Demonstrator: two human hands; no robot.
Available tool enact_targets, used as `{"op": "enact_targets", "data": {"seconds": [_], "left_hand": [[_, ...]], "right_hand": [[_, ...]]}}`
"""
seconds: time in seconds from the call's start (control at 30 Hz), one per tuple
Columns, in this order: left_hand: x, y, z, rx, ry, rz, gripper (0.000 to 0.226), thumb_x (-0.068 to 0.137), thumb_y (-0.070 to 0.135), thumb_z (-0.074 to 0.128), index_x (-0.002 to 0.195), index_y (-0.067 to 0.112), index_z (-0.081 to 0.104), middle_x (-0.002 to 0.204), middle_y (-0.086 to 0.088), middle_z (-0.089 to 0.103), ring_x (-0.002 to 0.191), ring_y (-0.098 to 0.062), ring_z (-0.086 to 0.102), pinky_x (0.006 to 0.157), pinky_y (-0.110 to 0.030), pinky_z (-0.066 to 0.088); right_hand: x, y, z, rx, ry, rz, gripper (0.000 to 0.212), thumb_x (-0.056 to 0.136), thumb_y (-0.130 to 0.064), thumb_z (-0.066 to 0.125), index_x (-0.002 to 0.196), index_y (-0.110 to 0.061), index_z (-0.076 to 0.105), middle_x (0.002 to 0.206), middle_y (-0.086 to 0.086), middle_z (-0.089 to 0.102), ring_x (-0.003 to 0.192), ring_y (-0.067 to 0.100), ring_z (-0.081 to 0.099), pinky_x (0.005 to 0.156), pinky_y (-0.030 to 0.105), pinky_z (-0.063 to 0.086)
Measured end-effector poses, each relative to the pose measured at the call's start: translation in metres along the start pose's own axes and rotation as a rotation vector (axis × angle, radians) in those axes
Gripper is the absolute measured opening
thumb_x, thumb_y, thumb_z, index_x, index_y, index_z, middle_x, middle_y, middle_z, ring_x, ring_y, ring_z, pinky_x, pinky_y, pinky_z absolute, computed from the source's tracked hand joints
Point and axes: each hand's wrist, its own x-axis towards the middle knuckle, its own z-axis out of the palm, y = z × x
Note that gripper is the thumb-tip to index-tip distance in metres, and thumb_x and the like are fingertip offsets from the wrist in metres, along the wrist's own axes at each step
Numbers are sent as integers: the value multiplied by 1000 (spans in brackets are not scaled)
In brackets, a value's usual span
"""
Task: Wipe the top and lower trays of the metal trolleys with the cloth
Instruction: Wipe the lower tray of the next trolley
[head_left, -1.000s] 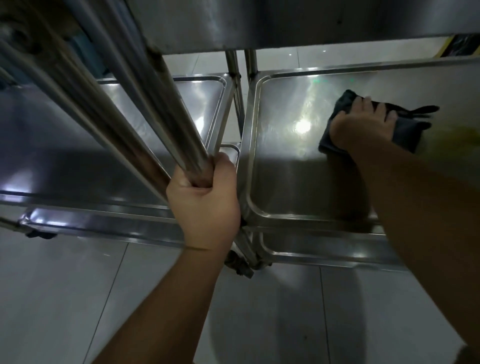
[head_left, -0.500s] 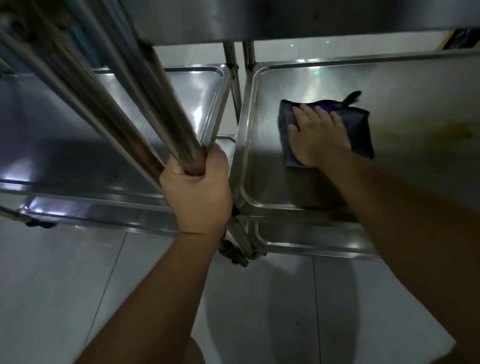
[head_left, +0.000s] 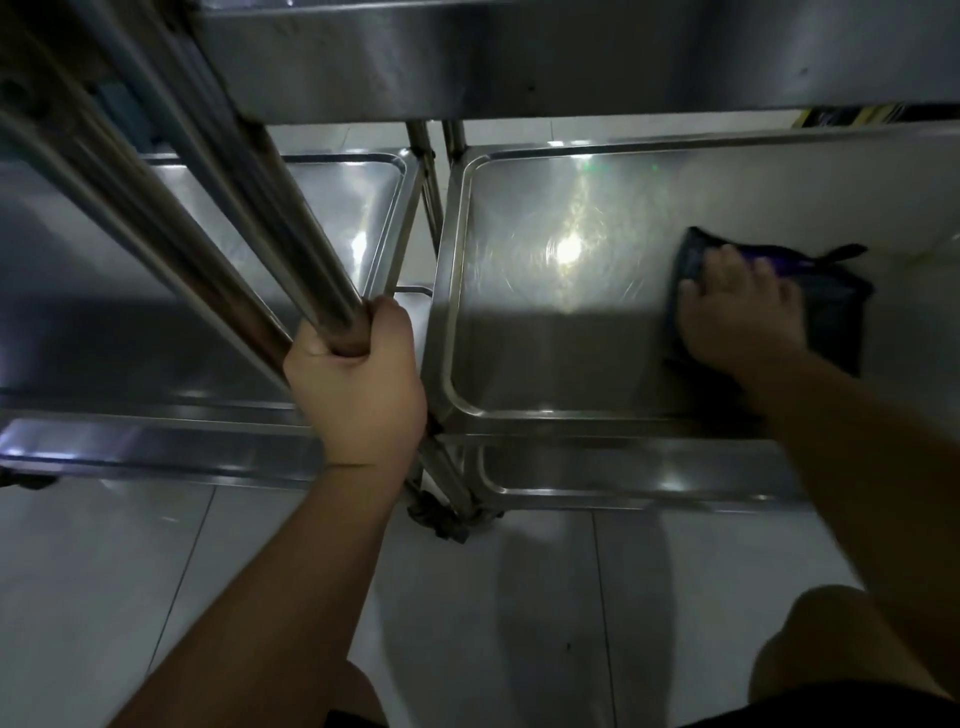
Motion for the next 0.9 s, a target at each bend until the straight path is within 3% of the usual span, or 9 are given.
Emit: {"op": "enact_targets", "data": {"seconds": [0.13, 0.27, 0.4, 0.57, 0.77, 0.9], "left_hand": [[-1, 1, 1, 7, 15, -22, 39, 79, 29, 68, 70, -2, 46, 60, -17, 41, 54, -30, 46, 55, -41, 43], [-2, 7, 2, 9, 3, -17, 30, 79, 27, 68, 61, 17, 45, 57, -8, 41, 55, -27, 45, 56, -39, 42], [-2, 7, 2, 9, -1, 17, 32, 80, 25, 67, 59, 19, 44, 53, -2, 42, 51, -25, 46, 55, -35, 42], [-7, 6, 7, 10, 47, 49, 27, 81, 23, 66, 67, 7, 51, 51, -5, 45, 45, -20, 50, 49, -27, 43], [-14, 11, 11, -17, 50, 61, 32, 87, 14, 62, 78, -14, 50, 50, -3, 43, 40, -13, 48, 43, -21, 39], [-18, 16, 14, -26, 51, 70, 29, 88, 6, 59, 77, -18, 47, 56, -26, 35, 38, -12, 45, 41, -19, 35]], "right_hand": [[-46, -106, 23, 9, -22, -207, 66, 106, -50, 21, 165, -23, 15, 174, -1, 9, 158, 31, 8, 125, 51, 5], [-89, -184, 48, -16, -79, -416, 67, 105, -50, 13, 165, -22, 1, 174, -1, -4, 158, 32, -8, 124, 52, -7], [-95, -190, 53, -4, -77, -420, 66, 106, -48, 14, 165, -23, 2, 174, -1, -3, 158, 31, -10, 125, 51, -10], [-93, -148, 47, 71, -95, -443, 69, 101, -56, 10, 165, -31, 8, 173, -9, 1, 159, 21, -7, 126, 46, -9], [-73, -16, 17, -4, -28, -343, 77, 94, -65, 5, 164, -34, 14, 173, -10, 9, 159, 20, 6, 126, 46, 3], [-61, 97, -7, -68, 10, -187, 82, 93, -66, 8, 164, -28, 22, 172, -1, 16, 158, 26, 15, 127, 52, 11]]}}
